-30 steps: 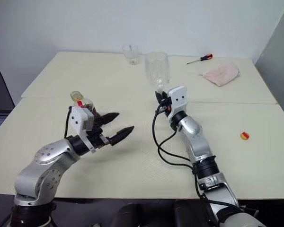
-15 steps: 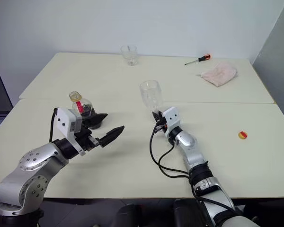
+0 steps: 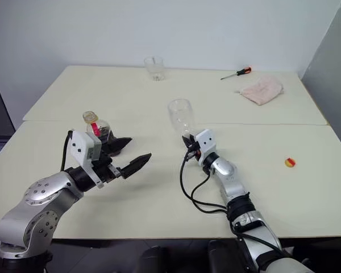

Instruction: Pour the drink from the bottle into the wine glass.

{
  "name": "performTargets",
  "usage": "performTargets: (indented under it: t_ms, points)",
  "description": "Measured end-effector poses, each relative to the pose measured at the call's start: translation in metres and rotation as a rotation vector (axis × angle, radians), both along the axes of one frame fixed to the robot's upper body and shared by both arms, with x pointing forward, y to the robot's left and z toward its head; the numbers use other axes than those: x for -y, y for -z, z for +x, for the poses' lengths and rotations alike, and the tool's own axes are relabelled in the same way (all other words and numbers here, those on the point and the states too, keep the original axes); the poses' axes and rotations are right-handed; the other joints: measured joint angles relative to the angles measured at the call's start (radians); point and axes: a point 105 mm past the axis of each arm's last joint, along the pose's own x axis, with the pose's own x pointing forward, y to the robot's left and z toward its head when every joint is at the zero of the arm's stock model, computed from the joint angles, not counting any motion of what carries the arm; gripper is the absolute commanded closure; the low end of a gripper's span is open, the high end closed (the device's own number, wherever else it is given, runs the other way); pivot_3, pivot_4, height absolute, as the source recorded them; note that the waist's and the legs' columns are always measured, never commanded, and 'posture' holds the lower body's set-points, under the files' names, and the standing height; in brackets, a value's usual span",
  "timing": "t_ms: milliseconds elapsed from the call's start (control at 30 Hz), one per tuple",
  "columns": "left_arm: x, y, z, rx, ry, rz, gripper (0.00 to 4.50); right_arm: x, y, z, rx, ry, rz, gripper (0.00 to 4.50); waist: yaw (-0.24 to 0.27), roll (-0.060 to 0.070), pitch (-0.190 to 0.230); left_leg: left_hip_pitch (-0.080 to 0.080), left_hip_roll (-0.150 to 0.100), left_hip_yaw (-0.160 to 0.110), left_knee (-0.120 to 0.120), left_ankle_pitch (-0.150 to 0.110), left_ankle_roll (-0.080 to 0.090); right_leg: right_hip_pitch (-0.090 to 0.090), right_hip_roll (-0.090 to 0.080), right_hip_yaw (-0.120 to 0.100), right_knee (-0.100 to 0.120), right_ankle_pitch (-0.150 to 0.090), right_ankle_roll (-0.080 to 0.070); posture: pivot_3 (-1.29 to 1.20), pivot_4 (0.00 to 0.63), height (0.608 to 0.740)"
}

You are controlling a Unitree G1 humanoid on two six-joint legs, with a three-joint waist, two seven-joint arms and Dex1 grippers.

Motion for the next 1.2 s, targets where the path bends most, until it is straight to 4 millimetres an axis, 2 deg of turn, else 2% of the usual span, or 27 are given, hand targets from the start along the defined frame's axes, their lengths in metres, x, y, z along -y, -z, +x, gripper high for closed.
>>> performTargets:
  t_ms: [167,500,533,633,867,900,1033,1200]
  points:
    - [-0.001,0.0,0.004,0.009,-0.005,0.006,0.0,0.008,0.003,-0.002,-0.013,-0.03,-0.037,4.33,0.0,-0.001,-0.001,0.0,0.0,0.0,0.0,0.0,0.0,0.0,0.0,0.0,0.0,0.0,0.0,0.0,0.15,0.74]
    - [0.006,0.003,0.006,0.002,0.026,0.008,0.0,0.007,0.003,-0.002,-0.054,-0.049,-0.046,4.33,0.0,-0.002,-0.001,0.002,0.0,0.0,-0.001,0.0,0.0,0.001,0.0,0.0,0.0,0.0,0.0,0.0,0.15,0.74]
    - [0.006,0.002,0.006,0.006,0.027,0.01,0.0,0.007,0.003,-0.002,-0.054,-0.05,-0.046,3.61,0.0,-0.002,-0.001,0.002,0.0,0.0,-0.002,0.0,0.0,0.001,0.0,0.0,0.0,0.0,0.0,0.0,0.15,0.74]
    - [0.006,0.0,0.007,0.019,0.028,0.012,0.0,0.012,0.026,-0.003,-0.15,-0.035,-0.077,2.73,0.0,-0.002,-0.001,0.001,0.0,0.0,-0.002,0.0,0.0,0.0,0.0,0.0,0.0,0.0,0.0,0.0,0.15,0.74]
    - [0.007,0.003,0.008,0.01,0.03,0.009,0.0,0.014,0.026,-0.004,-0.153,-0.044,-0.082,0.23,0.0,-0.002,-0.001,0.0,0.0,0.0,-0.002,0.0,0.0,-0.001,0.0,0.0,0.0,-0.001,0.0,0.0,0.15,0.74]
    - [0.008,0.003,0.008,0.01,0.031,0.008,0.0,0.016,0.025,-0.005,-0.152,-0.044,-0.085,0.02,0.0,-0.002,-0.001,0.0,0.0,0.0,-0.002,0.0,0.0,-0.001,0.0,0.0,0.0,-0.001,0.0,0.0,0.15,0.74]
    - [0.009,0.005,0.008,0.005,0.038,0.007,0.0,0.026,0.019,-0.011,-0.133,-0.045,-0.095,0.02,0.002,-0.002,0.0,-0.001,0.0,0.0,-0.002,0.0,0.0,-0.001,0.0,0.0,0.0,-0.001,0.0,0.0,0.15,0.74]
    - [0.004,0.009,0.008,0.008,0.004,0.01,0.0,0.06,-0.011,-0.025,-0.086,-0.032,-0.146,0.02,0.006,-0.002,0.0,-0.001,0.0,0.0,-0.002,0.0,0.0,-0.001,-0.001,0.0,0.0,-0.001,0.0,0.0,0.15,0.74]
